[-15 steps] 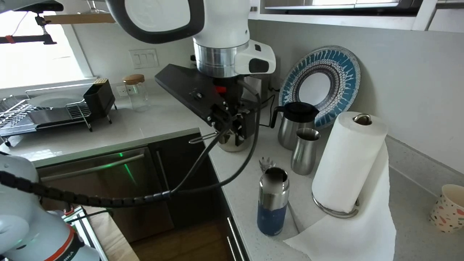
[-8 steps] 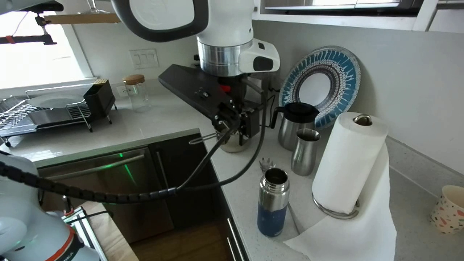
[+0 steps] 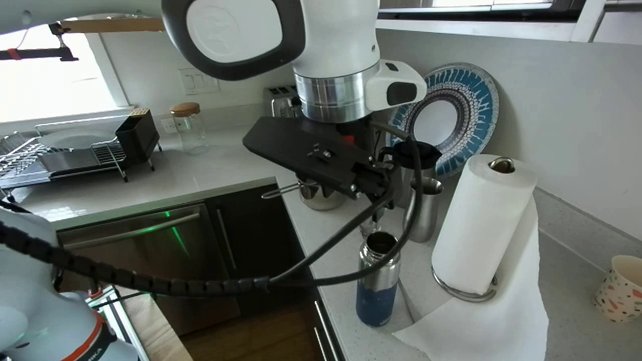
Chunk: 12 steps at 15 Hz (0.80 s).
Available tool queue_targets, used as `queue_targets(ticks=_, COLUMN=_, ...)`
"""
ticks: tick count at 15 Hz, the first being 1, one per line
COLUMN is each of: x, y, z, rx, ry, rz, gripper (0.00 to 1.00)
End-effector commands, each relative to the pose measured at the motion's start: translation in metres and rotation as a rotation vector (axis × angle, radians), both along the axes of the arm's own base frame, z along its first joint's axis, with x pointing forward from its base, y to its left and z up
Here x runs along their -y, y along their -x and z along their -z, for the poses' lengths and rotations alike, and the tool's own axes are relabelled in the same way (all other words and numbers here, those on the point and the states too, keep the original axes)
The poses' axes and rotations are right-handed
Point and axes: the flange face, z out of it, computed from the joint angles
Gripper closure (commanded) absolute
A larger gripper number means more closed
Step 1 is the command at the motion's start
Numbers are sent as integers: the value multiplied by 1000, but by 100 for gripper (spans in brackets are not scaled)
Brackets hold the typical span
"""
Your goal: Move the open flask to the left near the toaster
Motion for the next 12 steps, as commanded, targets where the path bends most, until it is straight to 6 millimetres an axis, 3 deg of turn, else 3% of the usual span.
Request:
queue_targets(ticks=1, x=-7, y=-20, z=16, rx=34, ry=21, rz=-33, gripper=0)
queue_targets(ticks=4, x=-22, y=-22, z=22, rx=-25, ry=16, rz=-47, gripper=0)
queue_targets(ticks=5, x=-21, y=-18, z=13, rx=-45, ry=-4, rz=-33, gripper=0)
queue_targets(ticks=6, x=-20, y=-29, z=19, rx=-16, ry=12, rz=-44, gripper=0)
queue_targets(ticks=8, x=-21, y=-27, z=16, rx=-28, ry=-1, rz=-43, gripper=0)
queue_targets(ticks=12, x=-19, y=-33, z=32, rx=-73, ry=-17, rz=-3, gripper=0)
